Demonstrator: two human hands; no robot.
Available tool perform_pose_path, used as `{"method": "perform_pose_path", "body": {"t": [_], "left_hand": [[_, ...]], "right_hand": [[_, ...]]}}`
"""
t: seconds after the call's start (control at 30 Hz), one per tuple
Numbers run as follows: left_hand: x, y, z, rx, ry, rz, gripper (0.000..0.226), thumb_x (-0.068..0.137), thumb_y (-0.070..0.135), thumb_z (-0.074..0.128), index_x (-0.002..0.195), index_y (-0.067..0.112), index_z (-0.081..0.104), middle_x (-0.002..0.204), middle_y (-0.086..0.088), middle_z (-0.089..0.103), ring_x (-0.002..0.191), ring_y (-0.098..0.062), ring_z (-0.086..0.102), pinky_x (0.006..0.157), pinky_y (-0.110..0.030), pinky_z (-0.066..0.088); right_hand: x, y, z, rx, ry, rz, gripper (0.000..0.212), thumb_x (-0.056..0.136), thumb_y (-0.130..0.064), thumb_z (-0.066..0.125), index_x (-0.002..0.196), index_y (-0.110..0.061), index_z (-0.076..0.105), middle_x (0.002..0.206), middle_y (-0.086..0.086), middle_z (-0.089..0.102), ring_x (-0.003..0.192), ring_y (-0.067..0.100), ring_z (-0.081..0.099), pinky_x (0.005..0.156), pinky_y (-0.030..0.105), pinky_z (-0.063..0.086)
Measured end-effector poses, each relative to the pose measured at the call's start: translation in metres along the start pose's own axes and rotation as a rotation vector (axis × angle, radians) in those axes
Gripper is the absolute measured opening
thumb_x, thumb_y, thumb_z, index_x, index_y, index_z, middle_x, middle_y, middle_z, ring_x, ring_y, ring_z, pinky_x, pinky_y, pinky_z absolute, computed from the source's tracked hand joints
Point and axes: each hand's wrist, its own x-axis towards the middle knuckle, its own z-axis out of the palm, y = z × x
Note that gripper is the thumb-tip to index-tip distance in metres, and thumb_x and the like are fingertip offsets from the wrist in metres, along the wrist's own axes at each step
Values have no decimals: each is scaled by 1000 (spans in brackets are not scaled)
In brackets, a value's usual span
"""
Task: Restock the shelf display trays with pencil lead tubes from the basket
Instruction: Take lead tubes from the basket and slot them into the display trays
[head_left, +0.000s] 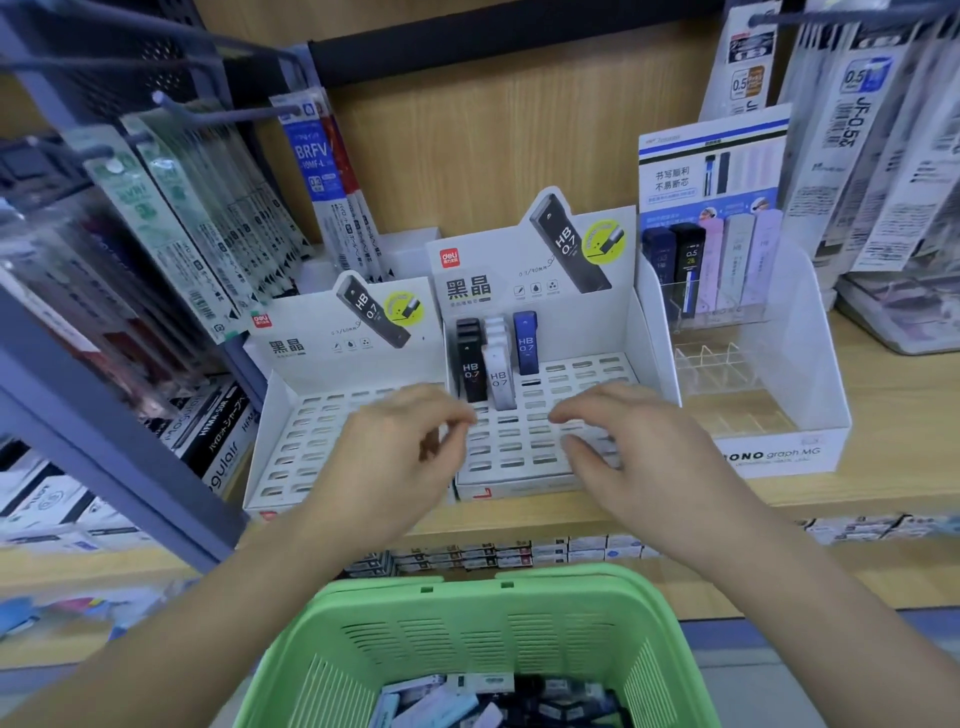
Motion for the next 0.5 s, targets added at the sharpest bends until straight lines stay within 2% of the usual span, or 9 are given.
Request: {"method": "perform_pose_path", "body": {"t": [0.07, 0.13, 0.17, 0.23, 0.3, 0.43, 0.5], "left_hand": [[-36, -5, 7, -5, -225, -25, 23, 87, 33, 48, 91, 27, 70, 77, 18, 62, 63, 3, 53, 60, -12, 43], [-71, -10, 19, 51, -418, -22, 25, 87, 33, 42, 86, 28, 66, 76, 15, 63, 64, 0, 54, 61, -19, 47], [-86, -13, 26, 91, -495, 22, 26, 87, 33, 38, 82, 26, 63, 75, 12, 63, 65, -4, 54, 61, -25, 48], [-111, -11, 39, 156, -652, 134, 23, 88, 30, 34, 75, 22, 52, 68, 7, 57, 60, -15, 50, 56, -27, 43], [-137, -9, 53, 198, -855, 154, 17, 90, 23, 38, 76, 19, 47, 69, 1, 52, 61, -21, 47, 57, -28, 41], [-183, -14, 87, 321, -1232, 51, 12, 89, 10, 47, 83, 8, 57, 71, -8, 51, 71, -28, 52, 66, -34, 49], [-204, -19, 103, 356, -1347, -43, 9, 88, 6, 50, 86, 8, 58, 83, -13, 59, 83, -31, 58, 68, -36, 48]], "right_hand": [[-6, -16, 1, 38, -82, -46, 16, 94, -25, 59, 105, -28, 70, 94, -14, 66, 86, 7, 60, 81, 33, 51], [-16, -32, 9, 20, -289, -78, 14, 95, -29, 55, 99, -29, 69, 87, -13, 67, 79, 8, 59, 77, 33, 51], [-22, -38, 17, -36, -400, -98, 15, 96, -31, 53, 99, -28, 68, 87, -10, 68, 81, 11, 60, 76, 34, 51], [-36, -42, 43, -197, -613, -139, 19, 97, -30, 49, 101, -23, 66, 92, -2, 68, 85, 19, 61, 74, 35, 52], [-55, -39, 76, -304, -779, -115, 20, 95, -26, 49, 103, -18, 65, 96, 5, 67, 89, 26, 61, 73, 37, 53], [-92, -3, 136, -307, -1000, 100, 27, 94, -25, 52, 116, -12, 61, 112, 12, 65, 101, 32, 61, 83, 38, 53], [-110, 18, 159, -338, -1030, 206, 31, 94, -25, 54, 119, -6, 57, 118, 17, 62, 106, 33, 60, 82, 33, 48]]}}
